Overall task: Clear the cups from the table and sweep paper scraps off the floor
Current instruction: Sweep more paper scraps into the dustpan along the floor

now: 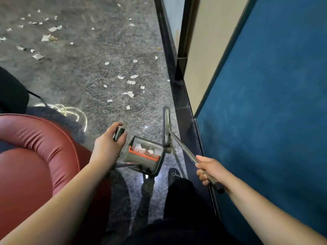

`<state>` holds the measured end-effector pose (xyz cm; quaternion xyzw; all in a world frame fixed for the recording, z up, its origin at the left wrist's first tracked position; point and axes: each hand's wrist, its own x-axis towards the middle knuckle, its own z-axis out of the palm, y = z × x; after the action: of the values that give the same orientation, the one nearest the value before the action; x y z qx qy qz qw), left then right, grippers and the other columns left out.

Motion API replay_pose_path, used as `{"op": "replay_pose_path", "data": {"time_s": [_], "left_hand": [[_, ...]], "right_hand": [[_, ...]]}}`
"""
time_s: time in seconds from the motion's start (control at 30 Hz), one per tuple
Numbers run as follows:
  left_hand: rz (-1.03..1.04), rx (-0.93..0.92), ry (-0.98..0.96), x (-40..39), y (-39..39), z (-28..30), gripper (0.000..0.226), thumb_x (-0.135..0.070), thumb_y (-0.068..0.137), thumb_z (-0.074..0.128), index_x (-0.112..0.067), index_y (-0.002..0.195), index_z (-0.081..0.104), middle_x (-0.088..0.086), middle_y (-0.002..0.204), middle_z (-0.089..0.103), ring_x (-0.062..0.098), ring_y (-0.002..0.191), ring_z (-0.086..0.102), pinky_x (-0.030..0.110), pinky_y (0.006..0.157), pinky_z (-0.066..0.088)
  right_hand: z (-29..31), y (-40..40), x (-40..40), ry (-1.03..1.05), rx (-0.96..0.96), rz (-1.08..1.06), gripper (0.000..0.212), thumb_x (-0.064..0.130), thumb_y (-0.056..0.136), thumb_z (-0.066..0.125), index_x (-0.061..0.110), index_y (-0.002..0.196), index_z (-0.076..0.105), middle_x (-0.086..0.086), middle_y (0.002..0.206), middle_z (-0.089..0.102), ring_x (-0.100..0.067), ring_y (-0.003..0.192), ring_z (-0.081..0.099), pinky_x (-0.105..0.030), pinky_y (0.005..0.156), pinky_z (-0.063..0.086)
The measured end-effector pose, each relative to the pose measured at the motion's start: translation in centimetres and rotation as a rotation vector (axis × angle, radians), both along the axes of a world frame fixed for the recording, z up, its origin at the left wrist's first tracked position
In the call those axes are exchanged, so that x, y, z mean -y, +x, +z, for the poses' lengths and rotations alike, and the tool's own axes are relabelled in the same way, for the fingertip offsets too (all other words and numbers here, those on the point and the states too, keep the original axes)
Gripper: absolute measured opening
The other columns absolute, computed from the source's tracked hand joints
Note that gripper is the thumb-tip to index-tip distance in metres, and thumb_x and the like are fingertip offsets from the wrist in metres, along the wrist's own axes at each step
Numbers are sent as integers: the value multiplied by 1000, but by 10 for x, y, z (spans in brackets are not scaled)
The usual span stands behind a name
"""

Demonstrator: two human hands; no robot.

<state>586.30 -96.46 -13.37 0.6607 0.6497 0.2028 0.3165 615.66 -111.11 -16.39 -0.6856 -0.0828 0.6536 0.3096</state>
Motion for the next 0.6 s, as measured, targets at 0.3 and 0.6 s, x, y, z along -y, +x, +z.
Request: {"op": "replay_pose_path", "data": {"time_s": [0.3,0.6], "left_hand": [[198,-8,-13,-128,18,-1,34,-37,91,63,-40,124,56,-8,69,62,15,56,60,28,56,46],[311,-22,-48,-217,-7,2,28,-37,91,62,-47,116,53,-1,73,66,17,55,62,26,49,45]], "right_hand": [[-2,47,-179,19,-17,259,59,0,94,40,24,148,32,0,46,42,-11,34,34,-16,38,31],[-9,47,-310,5,2,413,52,3,95,40,26,142,39,2,46,42,-10,35,35,-18,38,31]]}}
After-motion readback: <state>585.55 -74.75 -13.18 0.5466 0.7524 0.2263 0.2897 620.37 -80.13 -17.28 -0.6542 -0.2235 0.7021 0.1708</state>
